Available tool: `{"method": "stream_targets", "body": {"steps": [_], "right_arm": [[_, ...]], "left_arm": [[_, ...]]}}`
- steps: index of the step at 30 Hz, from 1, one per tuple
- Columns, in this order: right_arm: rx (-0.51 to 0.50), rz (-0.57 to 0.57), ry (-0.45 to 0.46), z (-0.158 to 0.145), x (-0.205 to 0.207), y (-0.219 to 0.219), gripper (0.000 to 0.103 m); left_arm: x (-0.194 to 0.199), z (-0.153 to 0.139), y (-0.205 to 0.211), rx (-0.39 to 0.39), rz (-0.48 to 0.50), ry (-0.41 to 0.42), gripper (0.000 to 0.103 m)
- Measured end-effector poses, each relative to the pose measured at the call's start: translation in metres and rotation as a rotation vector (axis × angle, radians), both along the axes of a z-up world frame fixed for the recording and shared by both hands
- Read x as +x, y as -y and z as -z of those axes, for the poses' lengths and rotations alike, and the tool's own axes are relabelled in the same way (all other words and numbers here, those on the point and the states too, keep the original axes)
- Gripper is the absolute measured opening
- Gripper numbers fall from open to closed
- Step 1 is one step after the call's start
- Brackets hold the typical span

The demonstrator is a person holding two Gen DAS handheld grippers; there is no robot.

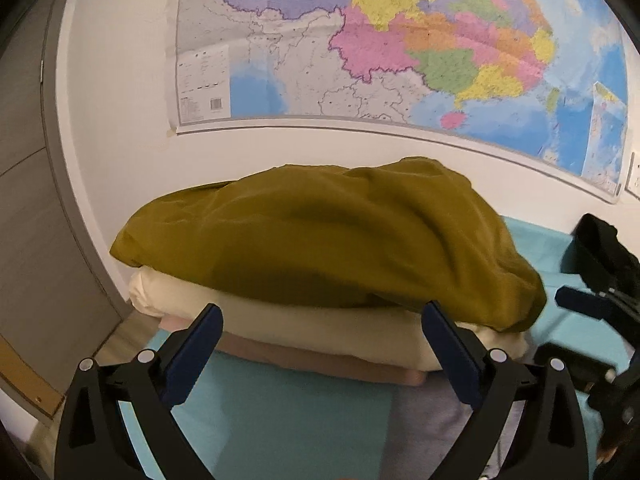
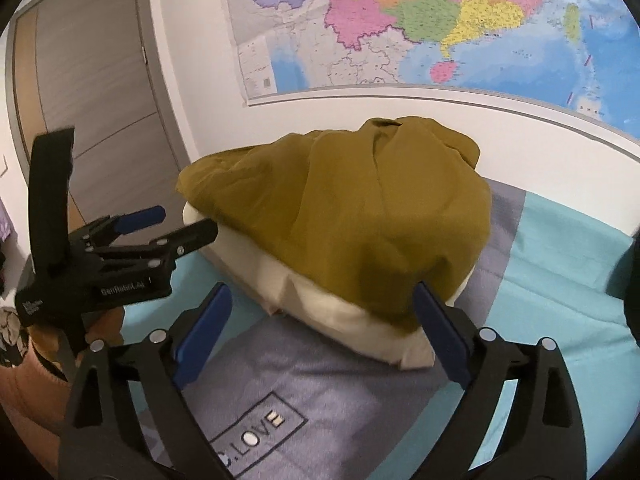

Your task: Fold large clothes

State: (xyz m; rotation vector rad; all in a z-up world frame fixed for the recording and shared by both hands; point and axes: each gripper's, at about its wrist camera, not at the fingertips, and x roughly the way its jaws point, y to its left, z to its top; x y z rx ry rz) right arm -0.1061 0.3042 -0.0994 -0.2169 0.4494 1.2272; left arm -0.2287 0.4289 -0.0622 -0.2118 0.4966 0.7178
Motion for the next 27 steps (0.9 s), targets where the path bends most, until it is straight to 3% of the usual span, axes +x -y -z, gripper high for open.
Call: {"method": "stream_targets", "body": {"steps": [14, 27], "right_arm": [[0.025, 0.021, 0.0, 0.01, -0.02, 0.032, 0.097], [0.026, 0.017, 0.008, 0.014, -0.035, 0.047, 0.097]], "left_arm": [[-0.019, 0.004, 0.032, -0.028, -0.038, 0.004, 0.096], [-0.029, 0.004, 0.054, 0.003, -0.061, -0.017, 0.096]]}}
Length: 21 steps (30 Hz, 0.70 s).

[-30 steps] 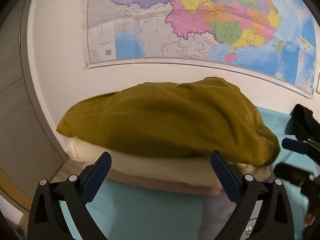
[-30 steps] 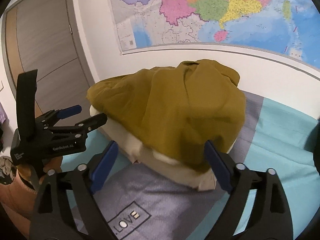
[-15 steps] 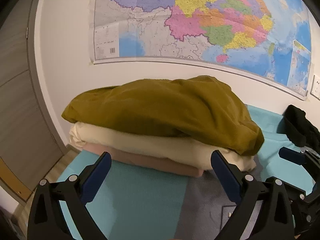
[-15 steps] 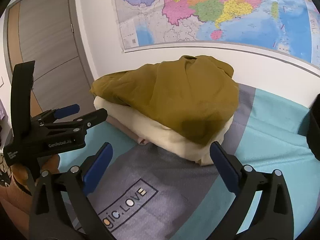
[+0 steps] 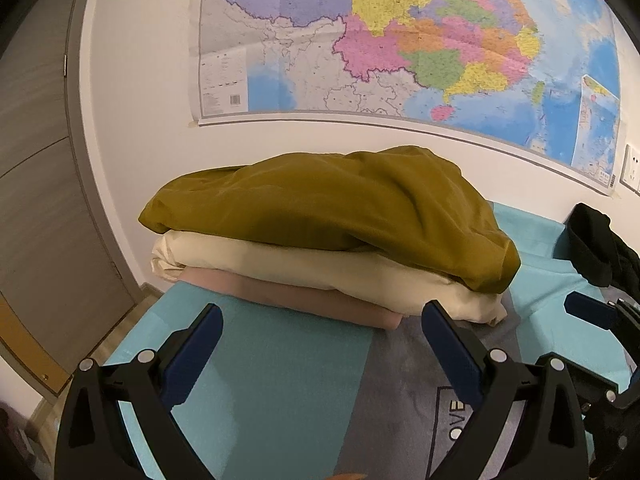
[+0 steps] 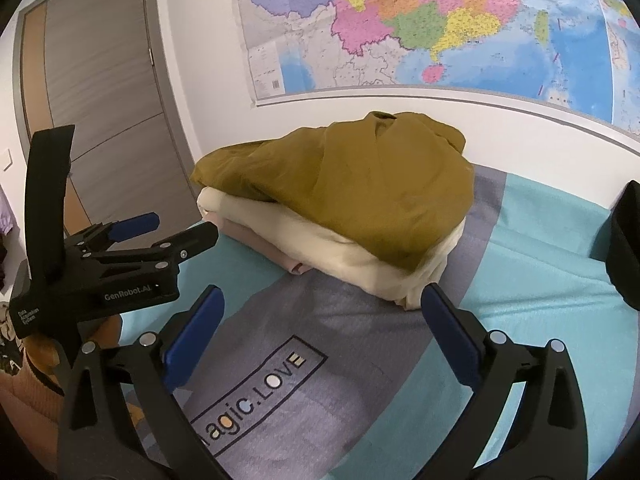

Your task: Fold large clothes

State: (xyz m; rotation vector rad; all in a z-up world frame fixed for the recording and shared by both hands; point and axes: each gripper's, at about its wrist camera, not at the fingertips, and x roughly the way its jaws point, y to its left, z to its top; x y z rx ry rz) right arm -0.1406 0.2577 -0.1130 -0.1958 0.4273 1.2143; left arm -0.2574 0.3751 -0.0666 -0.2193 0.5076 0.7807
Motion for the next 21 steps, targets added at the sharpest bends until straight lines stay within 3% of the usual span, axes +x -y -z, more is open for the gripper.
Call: {"method": "stream_targets", "body": {"steps": [21], "right_arm": [[0.011, -0.016, -0.012, -0.001, -0.007, 0.009, 0.097]], "left_arm": [[-0.007, -0.004, 0.016, 0.029, 0.009, -0.002, 0.096]]}}
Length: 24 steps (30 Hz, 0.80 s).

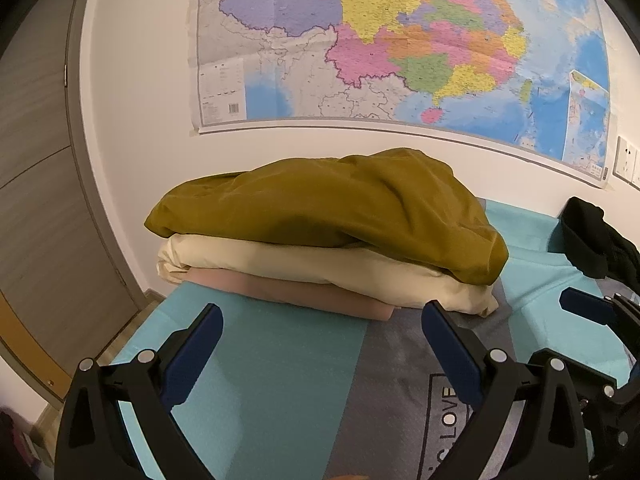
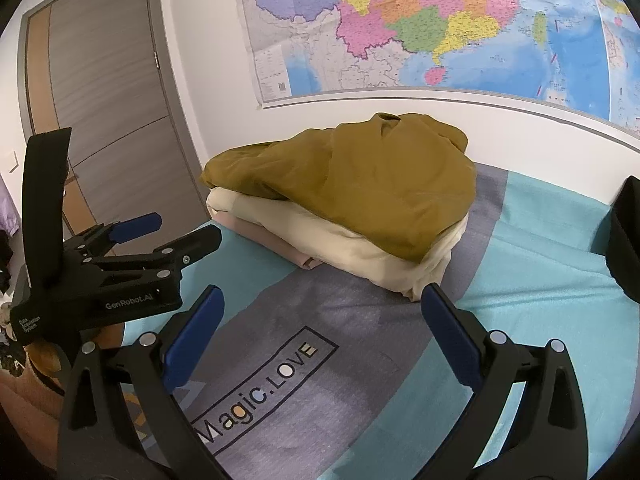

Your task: Fold large clothes

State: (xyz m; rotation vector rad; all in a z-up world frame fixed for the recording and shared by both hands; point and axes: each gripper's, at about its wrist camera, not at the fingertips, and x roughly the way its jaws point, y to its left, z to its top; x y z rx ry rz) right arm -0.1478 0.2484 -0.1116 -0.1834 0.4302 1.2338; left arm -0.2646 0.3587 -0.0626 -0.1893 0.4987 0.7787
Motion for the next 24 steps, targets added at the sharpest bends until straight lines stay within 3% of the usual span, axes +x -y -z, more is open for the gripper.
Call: {"method": "stream_targets", "body": {"steps": [24], "right_arm": [[0.006, 0.005, -0.019, 0.0042, -0.0064, 0.0058, 0.097]], "left_arm": [[-0.0013, 0.0045, 0.0068, -0.006, 0.012, -0.011, 0.096]]}}
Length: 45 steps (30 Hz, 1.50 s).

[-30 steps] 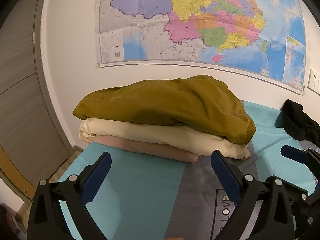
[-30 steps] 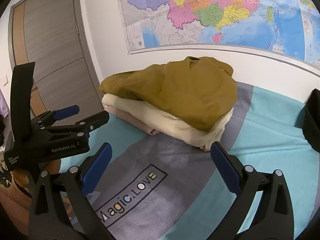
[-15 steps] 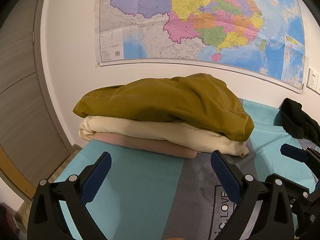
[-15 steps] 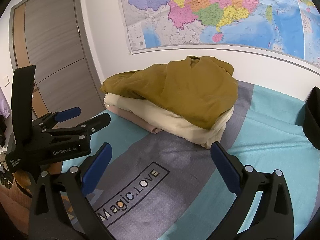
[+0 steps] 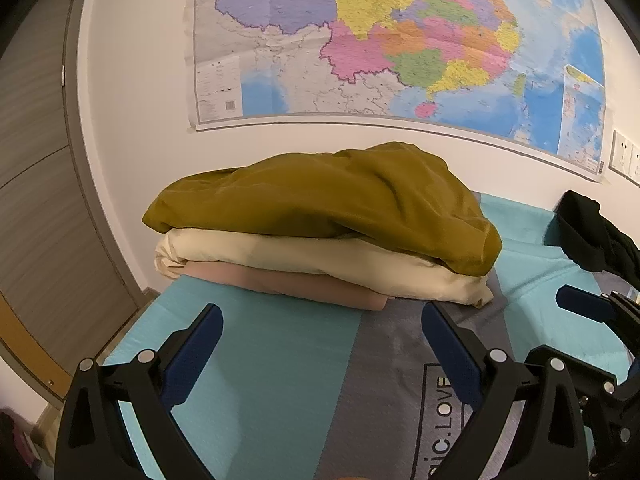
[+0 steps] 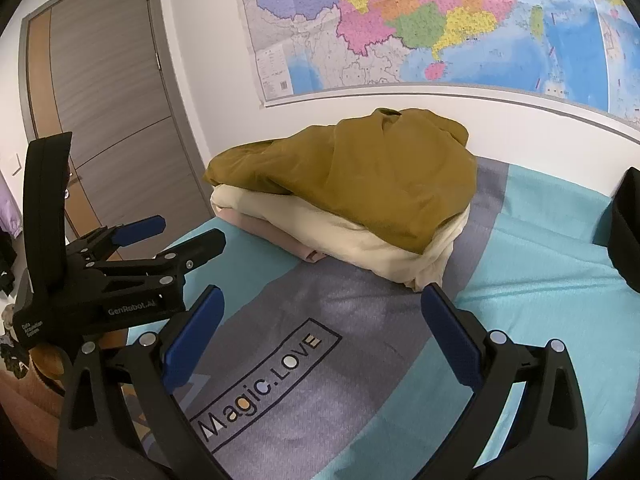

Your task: Fold large clothes

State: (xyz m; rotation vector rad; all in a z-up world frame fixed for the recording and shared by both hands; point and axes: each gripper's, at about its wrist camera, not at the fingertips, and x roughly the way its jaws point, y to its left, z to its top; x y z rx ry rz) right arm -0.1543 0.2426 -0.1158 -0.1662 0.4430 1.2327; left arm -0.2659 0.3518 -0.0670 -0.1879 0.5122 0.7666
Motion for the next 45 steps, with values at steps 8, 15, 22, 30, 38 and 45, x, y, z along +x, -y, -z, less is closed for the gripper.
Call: {"method": "stream_targets", "body": {"steps": [8, 15, 22, 30, 38, 45], "right_arm": [[0.001, 0.002, -0.003, 0.001, -0.001, 0.001, 0.097], [0.001, 0.0, -0.005, 0.001, 0.0, 0.001, 0.097], [0.006, 0.001, -0.004, 0.002, 0.0, 0.002, 0.097], [0.006, 0.001, -0.004, 0.001, 0.0, 0.002, 0.097], [0.007, 0.003, -0.004, 0.002, -0.001, 0.002, 0.097], [0.019, 0.02, -0.013, 0.001, 0.0, 0.012, 0.097]], "left_arm": [[0.0, 0.001, 0.002, -0.005, -0.002, -0.001, 0.096], [0.0, 0.001, 0.003, -0.002, -0.001, -0.001, 0.096], [-0.001, 0.002, 0.004, -0.002, -0.002, 0.001, 0.096], [-0.002, 0.002, 0.004, -0.004, -0.003, 0.0, 0.096], [-0.002, 0.005, 0.004, -0.015, 0.0, -0.007, 0.096], [0.006, 0.008, 0.007, -0.021, 0.03, -0.015, 0.096]]}}
